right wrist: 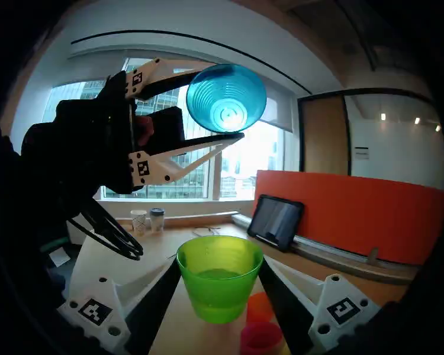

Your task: Pour water

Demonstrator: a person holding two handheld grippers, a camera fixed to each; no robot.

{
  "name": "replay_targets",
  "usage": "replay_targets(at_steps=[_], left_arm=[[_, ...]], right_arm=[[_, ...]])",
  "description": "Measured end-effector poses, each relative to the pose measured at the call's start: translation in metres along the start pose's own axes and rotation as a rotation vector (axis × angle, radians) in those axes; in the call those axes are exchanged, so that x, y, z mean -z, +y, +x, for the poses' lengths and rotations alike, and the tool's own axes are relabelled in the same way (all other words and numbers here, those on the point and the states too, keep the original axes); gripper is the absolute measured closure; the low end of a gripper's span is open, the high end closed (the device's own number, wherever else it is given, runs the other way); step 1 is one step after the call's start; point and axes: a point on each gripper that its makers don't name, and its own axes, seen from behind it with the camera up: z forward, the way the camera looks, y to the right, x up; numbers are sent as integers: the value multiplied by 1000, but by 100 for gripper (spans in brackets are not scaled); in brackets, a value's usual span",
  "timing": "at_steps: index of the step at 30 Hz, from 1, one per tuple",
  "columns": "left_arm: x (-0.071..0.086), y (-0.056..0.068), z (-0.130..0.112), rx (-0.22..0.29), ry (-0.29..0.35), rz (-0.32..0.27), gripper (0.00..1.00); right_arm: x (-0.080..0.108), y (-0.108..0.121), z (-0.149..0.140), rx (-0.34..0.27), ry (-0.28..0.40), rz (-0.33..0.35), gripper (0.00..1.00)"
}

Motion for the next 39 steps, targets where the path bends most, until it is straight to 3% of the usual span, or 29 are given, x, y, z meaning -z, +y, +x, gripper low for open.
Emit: replay_targets(at_steps=[9,18,39], left_arm=[[-1,-1,-10,217,-11,-21,14],[0,7,-26,474,-39,-46,14],[5,16,-47,923,-106,-72,14]], right_arm=[[2,3,2,-3,6,-7,10],[4,4,5,-8,13,-13,10],[6,8,10,-12,33,-28,10]])
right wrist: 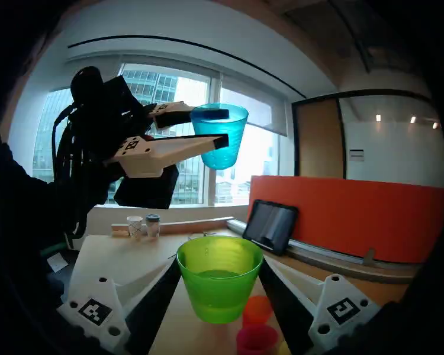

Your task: Pour water

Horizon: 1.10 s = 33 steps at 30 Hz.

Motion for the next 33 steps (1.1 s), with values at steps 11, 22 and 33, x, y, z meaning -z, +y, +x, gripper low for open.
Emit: replay_targets(at_steps=[11,22,33], left_arm=[[-1,-8,-5,214,-16,-22,14],[-1,-16,-12,410,-21,-31,14],[-6,-16,-10,660,-14,-82,14]], right_arm=[[4,1,2,3,11,-5,10],[5,-1,6,4,20,-7,10],[5,-2,9,7,22,-6,10]])
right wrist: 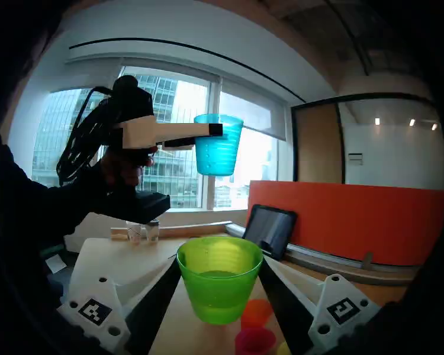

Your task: Pour water

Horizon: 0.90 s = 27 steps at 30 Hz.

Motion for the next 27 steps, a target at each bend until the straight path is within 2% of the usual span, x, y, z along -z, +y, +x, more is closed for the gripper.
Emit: replay_targets(at_steps=[3,6,12,21,27], left_arm=[[0,-4,-2,7,-5,0,13],[1,-7,-5,-8,-19,11,14],[1,-8,-12,-21,-44,8,13],[1,-8,-22,-13,-69,1,13],[3,-9,-36,-33,-86,10,13]], right_arm=[[0,1,0,2,0,0,10],[-1,1,0,2,0,0,10],[-3,1,-2,0,-3,3,10],[-4,0,-3,-2,-9,5,10],[-2,0,-6,-9,-25,8,10]])
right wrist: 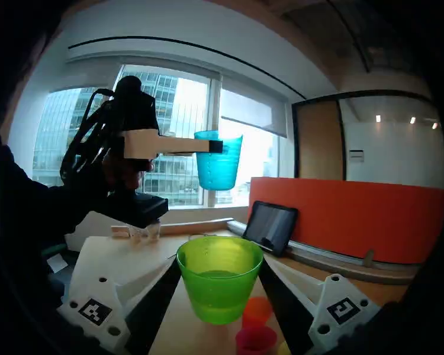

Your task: Pour water

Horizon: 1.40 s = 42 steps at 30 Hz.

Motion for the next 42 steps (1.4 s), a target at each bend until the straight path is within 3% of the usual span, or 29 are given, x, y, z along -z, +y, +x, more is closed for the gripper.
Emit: replay_targets(at_steps=[21,42], left_arm=[[16,-3,-94,39,-98,20,13],[29,18,-160,60,-200,-3,13]], right_arm=[[33,32,-26,-39,-106,-62,10],[58,36,-53,-47,-197,-63,10]])
